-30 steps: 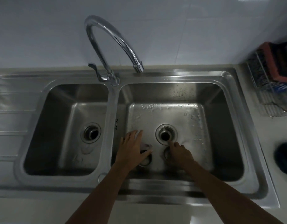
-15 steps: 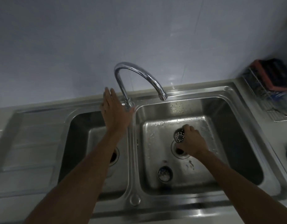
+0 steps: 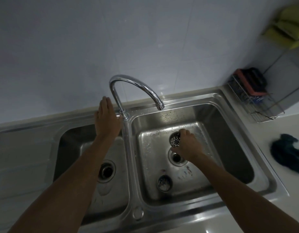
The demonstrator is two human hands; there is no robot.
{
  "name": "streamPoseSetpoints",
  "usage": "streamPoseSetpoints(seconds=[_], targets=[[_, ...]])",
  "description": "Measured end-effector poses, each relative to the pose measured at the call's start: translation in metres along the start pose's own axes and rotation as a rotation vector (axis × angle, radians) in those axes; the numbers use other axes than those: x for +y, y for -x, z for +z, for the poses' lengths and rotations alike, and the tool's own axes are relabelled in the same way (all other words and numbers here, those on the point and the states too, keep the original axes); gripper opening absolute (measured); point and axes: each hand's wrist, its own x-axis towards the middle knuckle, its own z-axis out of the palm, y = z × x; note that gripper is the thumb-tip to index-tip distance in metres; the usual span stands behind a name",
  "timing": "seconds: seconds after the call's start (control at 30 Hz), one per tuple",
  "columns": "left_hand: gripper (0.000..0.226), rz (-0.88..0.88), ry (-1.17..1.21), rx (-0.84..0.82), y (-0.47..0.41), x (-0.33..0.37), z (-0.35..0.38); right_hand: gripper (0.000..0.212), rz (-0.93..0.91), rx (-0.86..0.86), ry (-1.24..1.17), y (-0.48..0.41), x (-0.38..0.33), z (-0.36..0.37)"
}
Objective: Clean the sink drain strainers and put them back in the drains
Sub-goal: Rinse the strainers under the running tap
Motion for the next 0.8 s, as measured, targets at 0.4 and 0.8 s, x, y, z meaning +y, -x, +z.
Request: streamPoseSetpoints(seconds=[0.4,0.8], targets=[[0.147,-0.003,0.056,-0.076,-0.041,-0.031,0.027,0.083,-0.003,0.014,0.015,-0.014,-0.004,0.017],[0.104,0.266,0.012,-0.215,0.119,0.026,0.107,0.080,0.138,0.063,-0.182,-0.014,0.014,0.039]])
